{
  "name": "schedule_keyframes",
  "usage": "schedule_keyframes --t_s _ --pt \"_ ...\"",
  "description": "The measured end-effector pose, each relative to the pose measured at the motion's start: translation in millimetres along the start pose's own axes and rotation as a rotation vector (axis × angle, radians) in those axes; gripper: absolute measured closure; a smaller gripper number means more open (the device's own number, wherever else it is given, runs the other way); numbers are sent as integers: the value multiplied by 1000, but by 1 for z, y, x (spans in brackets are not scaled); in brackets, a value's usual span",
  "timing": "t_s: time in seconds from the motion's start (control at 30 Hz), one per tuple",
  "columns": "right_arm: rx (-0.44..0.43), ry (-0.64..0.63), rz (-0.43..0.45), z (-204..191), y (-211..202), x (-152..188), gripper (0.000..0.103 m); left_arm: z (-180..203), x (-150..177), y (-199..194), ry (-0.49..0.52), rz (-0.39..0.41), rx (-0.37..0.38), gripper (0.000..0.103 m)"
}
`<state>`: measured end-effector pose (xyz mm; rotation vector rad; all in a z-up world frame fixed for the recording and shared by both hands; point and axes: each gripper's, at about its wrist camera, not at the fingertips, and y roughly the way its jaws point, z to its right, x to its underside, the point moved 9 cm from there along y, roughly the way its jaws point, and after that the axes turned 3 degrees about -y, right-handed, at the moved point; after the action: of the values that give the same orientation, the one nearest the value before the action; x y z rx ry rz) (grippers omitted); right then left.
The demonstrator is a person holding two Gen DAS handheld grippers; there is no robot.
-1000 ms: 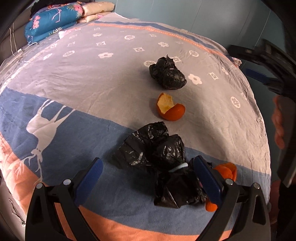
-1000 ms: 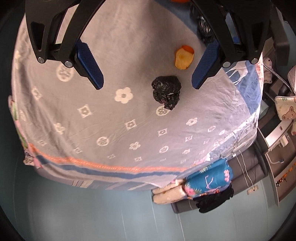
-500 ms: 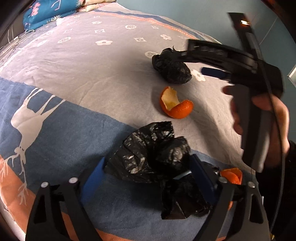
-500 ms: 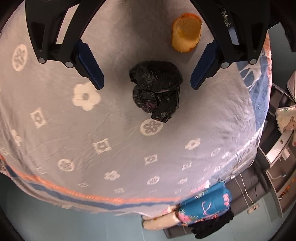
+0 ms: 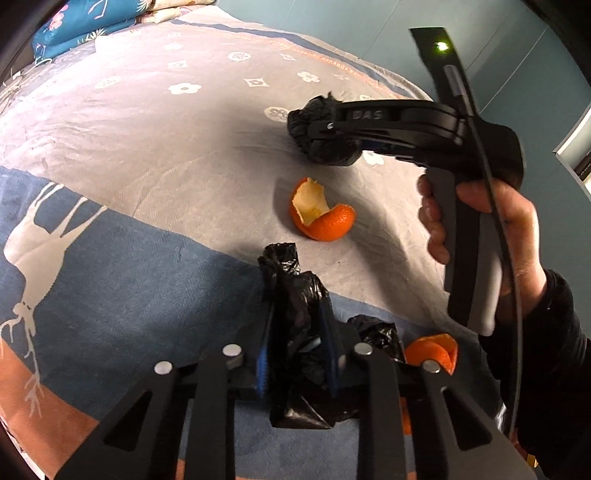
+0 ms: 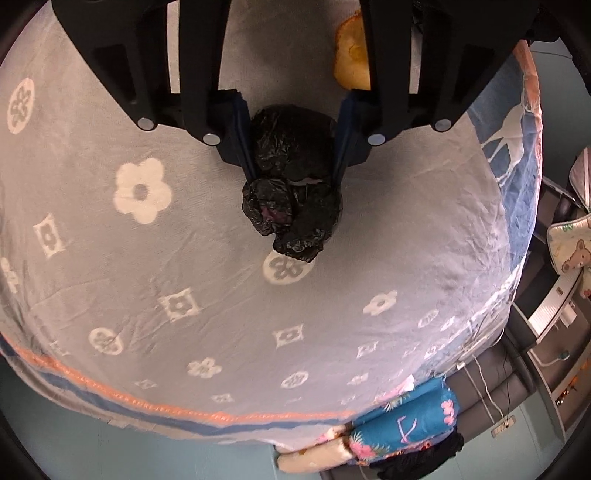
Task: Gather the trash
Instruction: 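Lift both black bags and carry them over the yellow-rimmed bin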
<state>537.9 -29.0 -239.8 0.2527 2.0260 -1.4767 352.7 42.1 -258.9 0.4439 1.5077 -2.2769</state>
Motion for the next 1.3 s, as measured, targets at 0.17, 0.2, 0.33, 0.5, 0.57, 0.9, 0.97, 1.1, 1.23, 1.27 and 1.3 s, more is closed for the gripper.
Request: schedule_keyframes --t_s 0.17,0.2,0.33,0.5,0.57,0.9,0.97,1.1,1.23,1.27,1.3 --pt "-15 45 39 6 -30 -3 68 0 1 -13 -6 5 -3 85" --pt "-12 48 51 8 -40 -4 68 0 -1 -18 -2 16 -9 85" --pt "-7 62 86 11 -72 -4 68 4 -7 -36 16 52 -21 85" --pt "-22 85 134 8 -117 4 68 8 -7 -58 22 96 -49 85" --pt "-25 84 145 6 -132 8 68 12 -4 -70 21 112 -53 85" --pt "-40 81 222 -10 -211 30 68 44 -8 -125 87 226 -76 85" --pt "-40 80 241 -11 -226 34 68 49 -8 -135 99 248 -76 85" --pt "-33 85 301 -13 -268 43 68 68 -11 -158 116 293 -60 85" --pt "-23 86 360 -11 -307 51 68 87 -10 -178 158 339 -62 85" --pt "-21 86 372 -10 -316 53 68 92 -10 -183 168 348 -59 85" --pt "-19 89 390 -8 -329 57 68 98 -9 -188 179 356 -55 85"
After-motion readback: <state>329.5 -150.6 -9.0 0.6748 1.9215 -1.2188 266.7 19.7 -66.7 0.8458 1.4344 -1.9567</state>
